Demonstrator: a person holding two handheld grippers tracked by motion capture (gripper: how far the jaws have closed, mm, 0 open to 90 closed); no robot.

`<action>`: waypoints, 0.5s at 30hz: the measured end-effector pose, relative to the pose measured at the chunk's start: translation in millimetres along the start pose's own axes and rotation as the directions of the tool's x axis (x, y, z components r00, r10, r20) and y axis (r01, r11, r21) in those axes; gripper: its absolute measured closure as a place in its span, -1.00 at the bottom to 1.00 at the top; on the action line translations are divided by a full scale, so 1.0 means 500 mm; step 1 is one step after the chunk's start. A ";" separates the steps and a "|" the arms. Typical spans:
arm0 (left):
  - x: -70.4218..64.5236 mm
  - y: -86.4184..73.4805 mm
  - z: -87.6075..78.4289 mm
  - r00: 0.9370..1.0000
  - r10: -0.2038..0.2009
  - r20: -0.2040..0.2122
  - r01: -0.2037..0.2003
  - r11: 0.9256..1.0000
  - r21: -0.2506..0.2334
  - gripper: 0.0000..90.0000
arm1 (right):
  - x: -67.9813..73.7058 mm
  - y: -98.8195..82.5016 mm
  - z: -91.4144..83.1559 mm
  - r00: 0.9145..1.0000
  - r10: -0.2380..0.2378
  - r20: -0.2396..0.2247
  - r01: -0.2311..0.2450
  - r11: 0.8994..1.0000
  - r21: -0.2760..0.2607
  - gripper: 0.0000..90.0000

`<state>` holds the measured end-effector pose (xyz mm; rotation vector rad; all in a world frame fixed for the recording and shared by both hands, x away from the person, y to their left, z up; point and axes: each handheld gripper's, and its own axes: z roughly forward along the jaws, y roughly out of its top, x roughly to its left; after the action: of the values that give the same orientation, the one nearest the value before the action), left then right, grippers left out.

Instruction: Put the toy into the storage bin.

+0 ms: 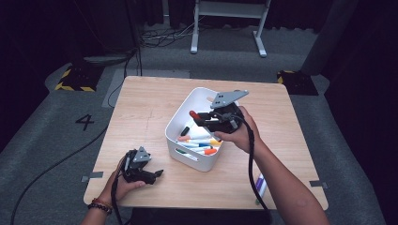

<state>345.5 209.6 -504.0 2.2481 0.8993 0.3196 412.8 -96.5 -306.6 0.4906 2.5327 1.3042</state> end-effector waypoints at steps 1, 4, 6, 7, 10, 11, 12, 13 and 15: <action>0.000 0.000 0.000 1.000 -0.001 0.001 0.001 1.000 0.000 -0.66 | 0.001 0.002 0.008 1.000 0.003 -0.008 -0.003 1.000 0.008 0.66; 0.000 0.000 0.000 1.000 0.000 0.000 0.000 1.000 -0.001 -0.66 | 0.004 0.004 0.034 1.000 0.001 -0.015 0.000 0.999 0.043 0.66; 0.000 0.000 0.000 1.000 -0.001 0.001 0.001 1.000 -0.002 -0.66 | 0.004 0.003 0.050 1.000 -0.001 -0.018 0.002 0.998 0.062 0.66; 0.000 0.000 0.001 1.000 -0.002 0.001 0.002 1.000 -0.002 -0.66 | 0.003 0.003 0.059 1.000 0.000 -0.026 0.001 0.998 0.066 0.66; 0.000 0.000 0.000 1.000 0.001 0.000 -0.001 1.000 -0.001 -0.66 | 0.005 0.001 0.080 0.999 0.003 -0.032 0.001 0.993 0.114 0.66; 0.000 0.000 0.000 1.000 0.001 0.000 -0.001 1.000 -0.001 -0.66 | 0.005 0.000 0.088 0.999 0.002 -0.032 0.002 0.992 0.125 0.66; 0.000 0.000 0.000 1.000 0.000 0.001 0.000 1.000 0.000 -0.66 | 0.005 -0.001 0.095 0.999 0.000 -0.035 0.005 0.989 0.145 0.66; 0.000 0.000 0.000 1.000 -0.002 0.001 0.002 1.000 -0.003 -0.66 | 0.004 -0.003 0.101 0.999 0.001 -0.046 0.006 0.987 0.160 0.66; 0.000 0.000 0.000 1.000 -0.004 0.003 0.004 1.000 -0.002 -0.66 | 0.003 -0.006 0.113 0.998 0.006 -0.056 0.005 0.981 0.194 0.66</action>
<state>345.4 209.5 -504.1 2.2443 0.9016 0.3147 431.6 -55.6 -341.3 0.4991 2.7222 1.0900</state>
